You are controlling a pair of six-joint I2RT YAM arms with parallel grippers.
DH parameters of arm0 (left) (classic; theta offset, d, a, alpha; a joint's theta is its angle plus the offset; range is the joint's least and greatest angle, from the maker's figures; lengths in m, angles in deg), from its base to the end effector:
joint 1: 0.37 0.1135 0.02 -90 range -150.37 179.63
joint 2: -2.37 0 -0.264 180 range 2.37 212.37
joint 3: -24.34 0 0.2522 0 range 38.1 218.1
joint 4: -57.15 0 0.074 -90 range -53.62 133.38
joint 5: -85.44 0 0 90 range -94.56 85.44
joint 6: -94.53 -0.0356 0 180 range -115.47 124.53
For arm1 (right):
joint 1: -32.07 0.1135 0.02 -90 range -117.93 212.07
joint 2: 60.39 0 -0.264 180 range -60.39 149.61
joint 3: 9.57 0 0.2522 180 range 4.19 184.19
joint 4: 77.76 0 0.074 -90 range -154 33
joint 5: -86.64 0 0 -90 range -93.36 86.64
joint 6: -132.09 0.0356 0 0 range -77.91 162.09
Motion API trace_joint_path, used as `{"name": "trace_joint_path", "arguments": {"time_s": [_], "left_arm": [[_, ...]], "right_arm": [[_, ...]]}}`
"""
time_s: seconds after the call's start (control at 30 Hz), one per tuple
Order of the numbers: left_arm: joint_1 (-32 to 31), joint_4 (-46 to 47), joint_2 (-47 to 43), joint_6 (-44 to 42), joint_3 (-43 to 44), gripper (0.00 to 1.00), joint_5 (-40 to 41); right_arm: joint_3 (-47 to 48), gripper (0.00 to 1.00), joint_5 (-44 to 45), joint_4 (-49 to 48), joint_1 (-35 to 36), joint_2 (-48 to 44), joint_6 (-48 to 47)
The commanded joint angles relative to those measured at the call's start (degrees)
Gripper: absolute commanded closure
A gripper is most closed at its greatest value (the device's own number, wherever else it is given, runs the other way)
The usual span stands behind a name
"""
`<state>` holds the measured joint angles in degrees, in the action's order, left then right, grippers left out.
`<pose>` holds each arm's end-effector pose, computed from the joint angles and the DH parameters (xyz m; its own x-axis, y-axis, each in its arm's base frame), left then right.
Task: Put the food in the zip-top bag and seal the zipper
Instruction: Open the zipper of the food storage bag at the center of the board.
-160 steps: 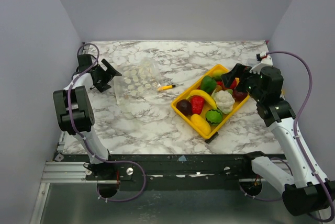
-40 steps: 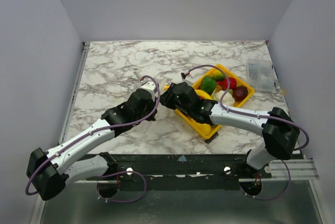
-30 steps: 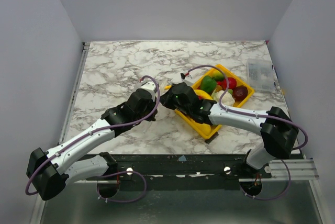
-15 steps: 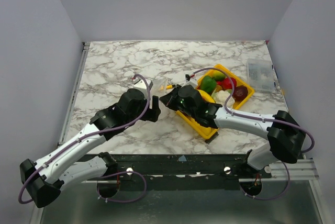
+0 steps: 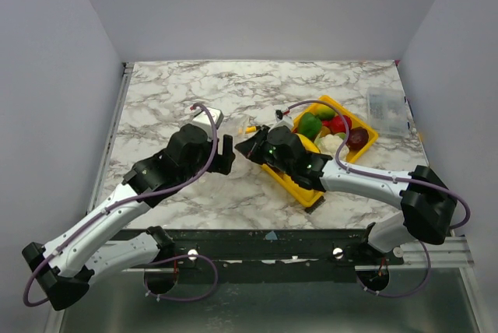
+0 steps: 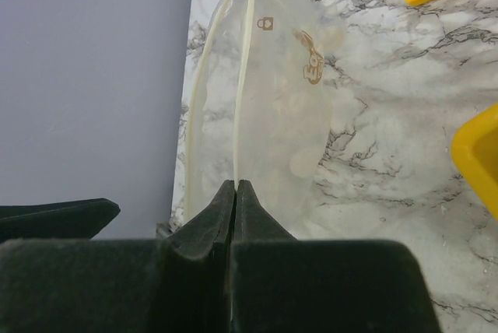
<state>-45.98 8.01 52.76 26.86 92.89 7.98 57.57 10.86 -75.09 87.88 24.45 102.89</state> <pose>0.1346 -0.1265 0.3395 -0.5486 0.0303 -0.8355 0.3880 0.8944 -0.2224 0.1973 0.2749 0.2620 -0.6824 0.5013 -0.5320 -0.1573 0.6100 0.7766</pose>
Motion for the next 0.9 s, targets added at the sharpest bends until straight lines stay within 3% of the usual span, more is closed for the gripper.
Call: {"name": "trace_joint_path", "arguments": {"time_s": [0.0, 0.2, 0.73, 0.87], "left_arm": [[-0.15, -1.2, 3.95, -3.22, 2.67, 0.33, 5.08], [-0.12, -5.59, 12.44, -4.22, 7.78, 0.53, 6.38], [-0.14, -9.83, 21.64, -7.96, 13.44, 0.78, 5.57], [-0.18, -9.04, 22.0, -9.56, 13.26, 0.98, 9.21]], "right_arm": [[-0.21, 0.99, -1.8, -0.67, 0.33, -1.13, 1.55], [-0.91, 1.0, -1.96, -0.76, 0.35, -1.64, 2.1], [-1.0, 0.99, -2.53, -0.52, 0.35, -1.71, 2.05], [-1.19, 0.99, -2.37, 0.0, 0.35, -1.78, 1.42]]}}
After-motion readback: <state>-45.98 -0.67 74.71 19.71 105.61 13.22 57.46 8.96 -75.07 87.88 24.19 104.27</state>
